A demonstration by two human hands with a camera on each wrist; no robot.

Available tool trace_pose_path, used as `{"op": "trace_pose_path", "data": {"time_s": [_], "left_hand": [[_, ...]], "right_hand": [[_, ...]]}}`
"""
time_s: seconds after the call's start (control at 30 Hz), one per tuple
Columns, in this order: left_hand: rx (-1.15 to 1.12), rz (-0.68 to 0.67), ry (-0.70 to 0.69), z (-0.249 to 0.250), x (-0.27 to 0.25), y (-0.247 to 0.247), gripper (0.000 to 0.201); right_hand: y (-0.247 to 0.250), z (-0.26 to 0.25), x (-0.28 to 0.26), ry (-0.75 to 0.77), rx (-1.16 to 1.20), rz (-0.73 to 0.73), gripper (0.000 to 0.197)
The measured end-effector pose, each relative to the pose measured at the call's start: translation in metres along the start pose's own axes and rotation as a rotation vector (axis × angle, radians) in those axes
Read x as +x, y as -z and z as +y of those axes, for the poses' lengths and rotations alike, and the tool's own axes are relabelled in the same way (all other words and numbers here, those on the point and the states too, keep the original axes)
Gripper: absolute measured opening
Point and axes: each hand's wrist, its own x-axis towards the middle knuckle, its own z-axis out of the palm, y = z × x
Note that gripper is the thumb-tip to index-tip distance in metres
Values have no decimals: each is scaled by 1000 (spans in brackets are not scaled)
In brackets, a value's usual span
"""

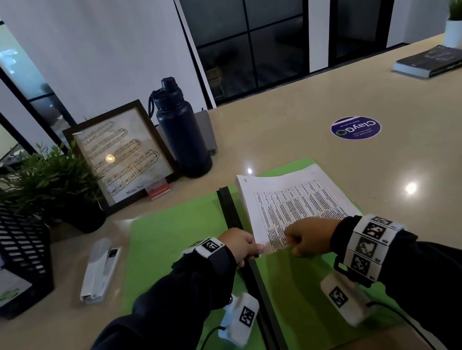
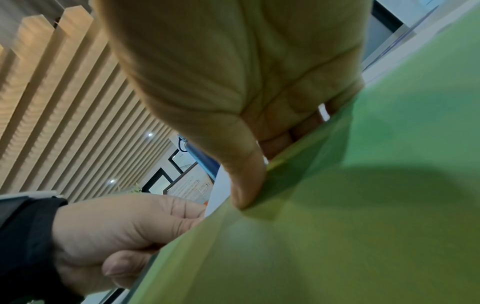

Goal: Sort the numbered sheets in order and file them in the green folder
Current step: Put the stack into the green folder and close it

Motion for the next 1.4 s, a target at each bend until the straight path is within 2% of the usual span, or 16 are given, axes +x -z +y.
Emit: {"op": "trace_pose_path", "data": {"time_s": [0.23,0.37,0.5,0.6,0.73,0.83,0.9,0.97,1.07,1.2,1.3,1.4], "left_hand": [[225,-46,52,6,-2,1,35],[97,78,26,-8,-12,19,31],[-90,241,101,-47,-21,49,24],[-26,303,178,-85,-30,67,26],[19,350,297,-131,-45,79,33],[28,364,390,-163,-56,86,43],[20,380,454,-181,-58,90,45],[-115,413,518,-187,-62,91,35],[-489,424,513,-190,-76,88,24],[-756,248,508,-197,-111,81,29],[-904,168,392,-190,-138,72,27],[-1020,173,167,-161,-149,65,37]], "right_hand": [[1,4,-5,-119,-74,95,27],[7,29,-19,-201,22,159,28],[14,48,-35,-247,16,164,30],[14,32,-36,-187,-98,126,45],[5,-9,-24,2,-140,52,74],[-5,-35,-6,69,-233,-48,78],[-9,-47,5,54,-296,-64,81],[-11,-54,13,19,-310,-61,84],[-12,-55,20,-9,-332,-68,90],[-5,-44,24,-25,-355,-71,94],[-3,-33,27,-63,-340,-51,93],[-3,-29,30,-76,-316,-43,94]]}}
